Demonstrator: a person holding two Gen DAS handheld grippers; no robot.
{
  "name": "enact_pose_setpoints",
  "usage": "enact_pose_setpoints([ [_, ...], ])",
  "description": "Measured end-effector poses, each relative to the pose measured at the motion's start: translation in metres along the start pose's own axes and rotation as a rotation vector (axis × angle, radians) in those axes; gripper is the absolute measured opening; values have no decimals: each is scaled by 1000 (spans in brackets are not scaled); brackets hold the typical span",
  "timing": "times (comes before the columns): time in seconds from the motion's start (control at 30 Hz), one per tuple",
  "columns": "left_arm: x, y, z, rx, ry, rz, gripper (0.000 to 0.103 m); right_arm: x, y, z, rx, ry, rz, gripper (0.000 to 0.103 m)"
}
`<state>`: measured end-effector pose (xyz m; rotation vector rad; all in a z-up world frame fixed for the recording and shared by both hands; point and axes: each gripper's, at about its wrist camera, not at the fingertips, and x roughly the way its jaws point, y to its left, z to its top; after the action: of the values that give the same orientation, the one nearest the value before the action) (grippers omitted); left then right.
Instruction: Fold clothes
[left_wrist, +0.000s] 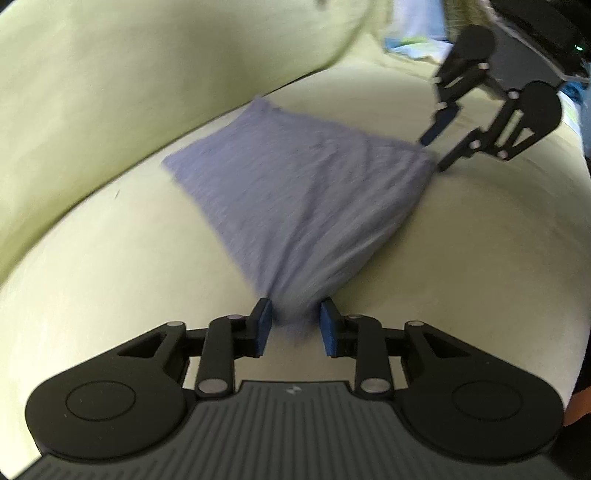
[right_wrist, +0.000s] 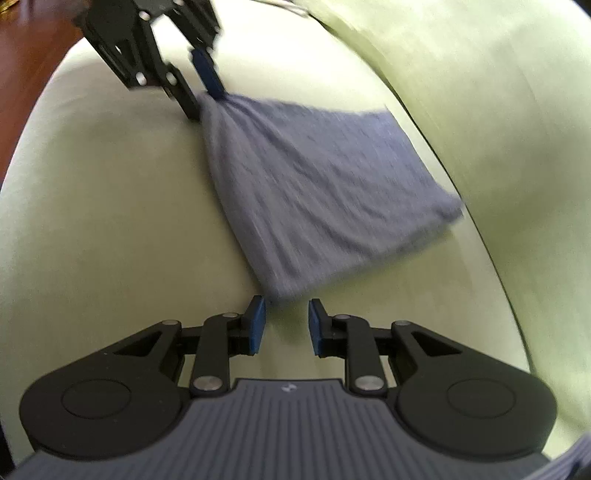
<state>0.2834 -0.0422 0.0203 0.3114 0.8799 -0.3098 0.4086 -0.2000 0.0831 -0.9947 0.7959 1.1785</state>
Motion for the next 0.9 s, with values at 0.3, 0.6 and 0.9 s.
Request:
enact_pose_setpoints([
  [0.3,-34,-18,22,-444,-49,-43,44,-28,-26,12,95,19,2,24],
  [0.6,-18,-14,10,-1039,-66,6,44,-15,-145,3,595,-26,143,28],
  [0.9,6,57,60,-851,-162,14,54,39,-223,7,800,-95,279,33],
])
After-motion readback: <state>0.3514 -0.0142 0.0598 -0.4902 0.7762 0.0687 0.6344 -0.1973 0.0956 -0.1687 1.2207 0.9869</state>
